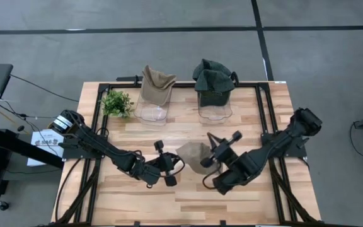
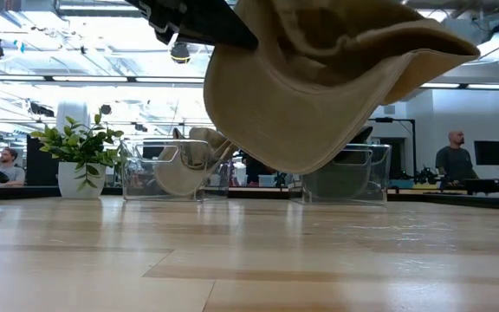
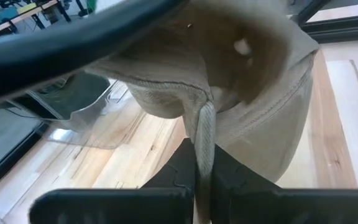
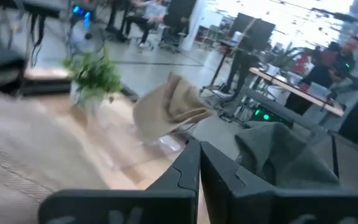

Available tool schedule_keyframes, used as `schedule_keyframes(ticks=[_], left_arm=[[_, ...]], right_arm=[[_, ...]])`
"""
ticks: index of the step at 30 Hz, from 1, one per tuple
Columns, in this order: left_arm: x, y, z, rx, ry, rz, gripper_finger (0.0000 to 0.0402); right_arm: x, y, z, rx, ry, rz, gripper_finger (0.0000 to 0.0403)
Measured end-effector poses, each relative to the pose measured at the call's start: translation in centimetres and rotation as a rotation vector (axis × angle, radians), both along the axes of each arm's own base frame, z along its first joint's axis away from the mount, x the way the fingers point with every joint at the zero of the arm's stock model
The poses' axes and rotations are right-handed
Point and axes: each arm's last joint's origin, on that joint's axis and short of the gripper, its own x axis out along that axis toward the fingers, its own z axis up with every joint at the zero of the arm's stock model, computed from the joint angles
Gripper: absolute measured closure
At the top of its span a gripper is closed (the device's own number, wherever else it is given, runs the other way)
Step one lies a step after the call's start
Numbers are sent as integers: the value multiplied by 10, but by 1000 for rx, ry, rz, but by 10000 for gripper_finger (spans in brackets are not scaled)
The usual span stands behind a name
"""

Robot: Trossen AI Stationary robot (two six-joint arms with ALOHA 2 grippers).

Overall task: Pick & Place hat
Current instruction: Put the brown cap into the left transparent bin

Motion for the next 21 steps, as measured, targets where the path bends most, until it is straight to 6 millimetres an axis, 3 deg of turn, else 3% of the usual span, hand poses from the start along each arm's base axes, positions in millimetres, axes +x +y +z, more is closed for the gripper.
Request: schedule_keyframes(ticks=[4, 8, 21], left_arm=[[-1, -3, 0, -2, -2, -10, 390], [-3, -7, 1, -5, -7, -21, 390], [-2, -8, 1, -32, -3, -67, 390]], right_arm=[[11, -4, -19, -35, 72, 10, 400], [14, -21, -30, -64, 118, -40, 402], [21, -80, -41, -174, 236, -242, 403]])
